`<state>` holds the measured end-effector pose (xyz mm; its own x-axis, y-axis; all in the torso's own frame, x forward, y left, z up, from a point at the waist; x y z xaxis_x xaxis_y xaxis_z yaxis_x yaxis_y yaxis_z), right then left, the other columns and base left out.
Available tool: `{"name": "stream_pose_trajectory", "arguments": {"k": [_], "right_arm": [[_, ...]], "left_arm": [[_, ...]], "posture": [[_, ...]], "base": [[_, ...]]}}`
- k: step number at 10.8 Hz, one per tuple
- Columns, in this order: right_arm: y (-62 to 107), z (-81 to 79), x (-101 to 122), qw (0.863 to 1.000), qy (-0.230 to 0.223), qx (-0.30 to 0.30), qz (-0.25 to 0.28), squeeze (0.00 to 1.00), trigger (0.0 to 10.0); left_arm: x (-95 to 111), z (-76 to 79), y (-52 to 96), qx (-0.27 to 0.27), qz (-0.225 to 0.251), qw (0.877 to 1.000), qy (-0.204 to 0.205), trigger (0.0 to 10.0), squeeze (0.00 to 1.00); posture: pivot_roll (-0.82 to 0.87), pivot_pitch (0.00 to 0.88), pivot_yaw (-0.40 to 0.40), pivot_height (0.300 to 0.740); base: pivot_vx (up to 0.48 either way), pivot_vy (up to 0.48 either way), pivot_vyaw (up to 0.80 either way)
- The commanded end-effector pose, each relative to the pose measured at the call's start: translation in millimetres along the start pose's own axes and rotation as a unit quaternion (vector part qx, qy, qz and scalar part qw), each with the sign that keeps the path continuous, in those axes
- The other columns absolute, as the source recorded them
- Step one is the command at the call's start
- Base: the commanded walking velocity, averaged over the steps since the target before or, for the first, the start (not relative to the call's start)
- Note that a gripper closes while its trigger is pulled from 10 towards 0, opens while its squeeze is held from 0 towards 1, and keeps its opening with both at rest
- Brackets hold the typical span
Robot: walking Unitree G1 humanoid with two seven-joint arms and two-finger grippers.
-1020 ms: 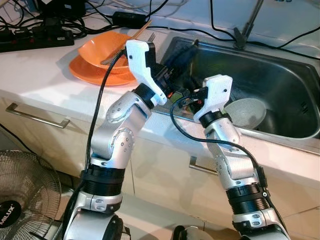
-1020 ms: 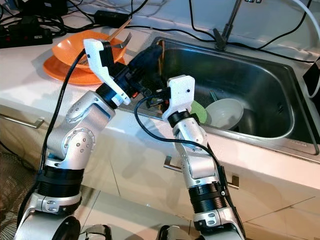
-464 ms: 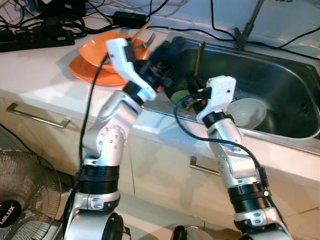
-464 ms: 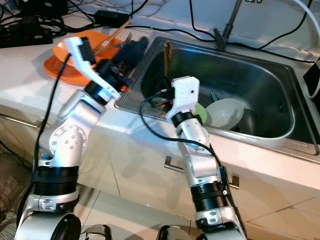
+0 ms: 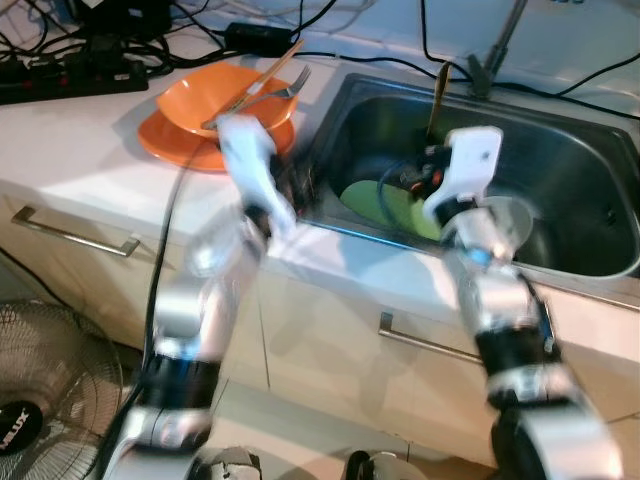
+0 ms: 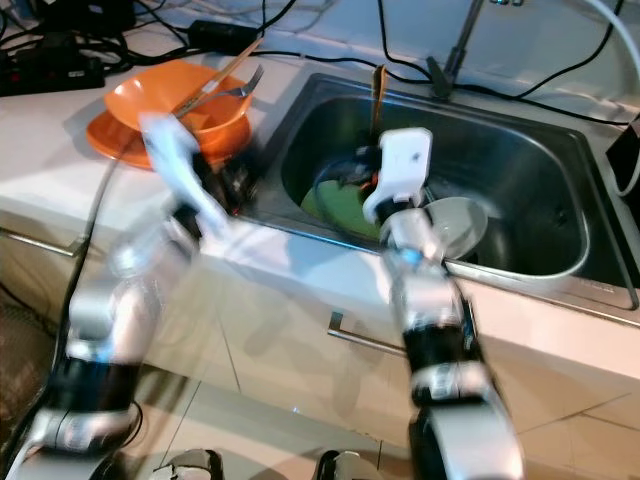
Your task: Kitchen organization
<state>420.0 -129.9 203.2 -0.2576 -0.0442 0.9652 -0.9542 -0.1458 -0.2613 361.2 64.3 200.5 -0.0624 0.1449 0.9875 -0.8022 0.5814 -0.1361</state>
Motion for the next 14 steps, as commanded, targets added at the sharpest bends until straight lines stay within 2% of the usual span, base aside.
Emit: {"name": "stream_pose_trajectory", "arguments": {"k": [1, 3, 4, 7, 8, 10, 12, 13, 14], "right_arm": [[-1.7, 12.7, -5, 1.000, 0.001, -0.023, -0.010, 0.00, 10.0], [-6.9, 24.1, -20, 0.998, 0.009, -0.041, -0.048, 0.00, 10.0], [-9.6, 29.7, -29, 0.996, 0.010, -0.055, -0.073, 0.00, 10.0], [-11.9, 31.6, -46, 0.989, 0.023, -0.064, -0.129, 0.00, 10.0], [-10.2, 29.7, -56, 0.985, 0.023, -0.059, -0.159, 0.00, 10.0], [-9.3, 27.8, -60, 0.983, 0.021, -0.057, -0.171, 0.00, 10.0], [-7.7, 25.7, -64, 0.982, 0.025, -0.051, -0.179, 0.00, 10.0], [-6.0, 24.3, -68, 0.981, 0.027, -0.046, -0.187, 0.62, 10.0], [-5.2, 23.0, -70, 0.980, 0.026, -0.043, -0.192, 1.00, 10.0]], "left_arm": [[-13, 1.0, 1.2, 0.006, -0.029, 0.999, -0.013, 10.0, 0.00], [-32, -6.4, 8.5, 0.038, -0.060, 0.997, -0.017, 10.0, 0.00], [-39, -4.8, 10.2, 0.041, -0.076, 0.996, -0.025, 10.0, 0.00], [-46, 5.8, 9.7, 0.017, -0.096, 0.995, -0.030, 10.0, 0.00], [-47, 14.1, 11.7, -0.021, -0.103, 0.994, -0.041, 10.0, 0.00], [-49, 16.6, 13.0, -0.051, -0.114, 0.989, -0.077, 10.0, 0.00], [-47, 15.8, 14.4, -0.048, -0.126, 0.988, -0.081, 10.0, 0.00], [-48, 17.2, 15.0, -0.051, -0.124, 0.988, -0.074, 10.0, 0.00], [-46, 20.5, 16.5, -0.058, -0.121, 0.989, -0.067, 10.0, 0.00]], "posture": [[0.12, 0.097, -0.062, 0.740], [0.12, 0.094, -0.062, 0.740], [0.12, 0.090, -0.064, 0.740], [0.13, 0.078, -0.067, 0.740], [0.13, 0.074, -0.068, 0.740], [0.14, 0.066, -0.069, 0.740], [0.14, 0.061, -0.070, 0.740], [0.15, 0.055, -0.074, 0.740], [0.15, 0.049, -0.076, 0.740]], "base": [[0.000, 0.000, 0.00], [0.000, 0.000, 0.00], [0.000, 0.000, 0.00], [0.000, 0.000, 0.00], [0.000, 0.000, 0.00], [0.000, 0.000, 0.00], [0.000, 0.000, 0.00], [0.000, 0.000, 0.00], [0.000, 0.000, 0.00]]}}
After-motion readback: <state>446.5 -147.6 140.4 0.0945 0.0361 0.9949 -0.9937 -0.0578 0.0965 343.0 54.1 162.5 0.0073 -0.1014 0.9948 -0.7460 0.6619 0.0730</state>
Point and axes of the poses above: a point about 5 cm out from each wrist's last joint towards the gripper, its own y axis pointing back from the gripper into the wrist, its own x axis along the axis of the wrist's last joint, z = x × y, the point moved 5 cm from there along -y, pointing out of the wrist towards the gripper, and after that the axes turned 3 degrees about -y, right-handed, at the moved point
